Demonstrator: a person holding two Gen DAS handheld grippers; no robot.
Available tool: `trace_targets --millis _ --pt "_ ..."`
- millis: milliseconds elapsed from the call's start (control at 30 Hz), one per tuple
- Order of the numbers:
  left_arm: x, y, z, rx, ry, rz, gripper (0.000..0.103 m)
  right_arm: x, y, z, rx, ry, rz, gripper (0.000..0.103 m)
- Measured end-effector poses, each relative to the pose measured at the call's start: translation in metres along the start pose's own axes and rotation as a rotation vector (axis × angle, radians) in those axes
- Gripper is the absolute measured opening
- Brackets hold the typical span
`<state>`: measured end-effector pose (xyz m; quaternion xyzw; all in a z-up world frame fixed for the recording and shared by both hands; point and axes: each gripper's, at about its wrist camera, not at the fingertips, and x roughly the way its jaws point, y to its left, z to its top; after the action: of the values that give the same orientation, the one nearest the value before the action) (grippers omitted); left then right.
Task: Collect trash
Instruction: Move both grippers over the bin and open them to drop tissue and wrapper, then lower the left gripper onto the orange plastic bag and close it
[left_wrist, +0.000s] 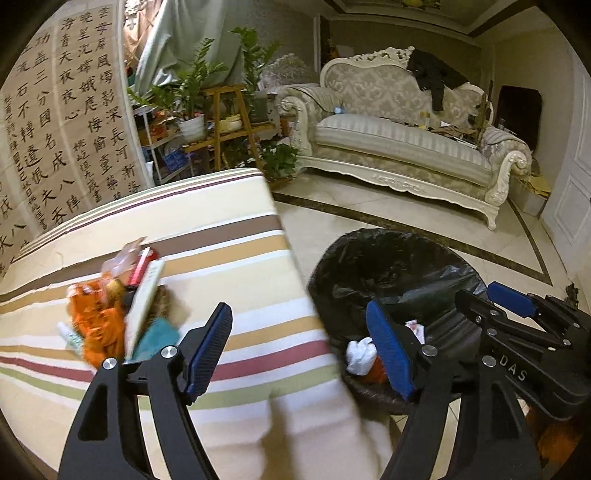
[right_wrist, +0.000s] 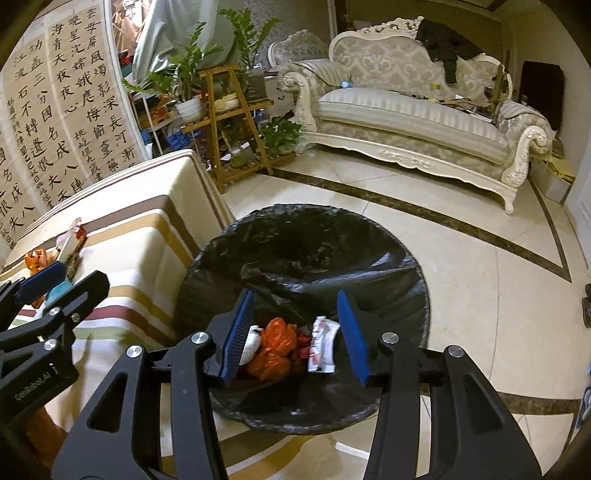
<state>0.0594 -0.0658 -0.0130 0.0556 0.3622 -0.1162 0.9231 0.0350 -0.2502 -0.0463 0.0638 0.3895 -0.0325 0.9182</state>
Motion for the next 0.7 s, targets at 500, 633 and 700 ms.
trace_targets --millis 500,633,700 --pt "-0.025 0.097 -0.021 -0.153 -0.002 0.155 0.073 -0.005 0.079 -0.003 -0.121 0.011 0.098 0.047" --pt "-0.022 0.120 -0.023 -0.194 0.006 0.188 0.073 -0.003 0.099 -0.002 -0.152 0.018 0.117 0.047" --pt "-0.018 0.127 -0.022 -0.205 0.015 0.192 0.073 0.000 0.108 0.000 -0.165 0.025 0.127 0.047"
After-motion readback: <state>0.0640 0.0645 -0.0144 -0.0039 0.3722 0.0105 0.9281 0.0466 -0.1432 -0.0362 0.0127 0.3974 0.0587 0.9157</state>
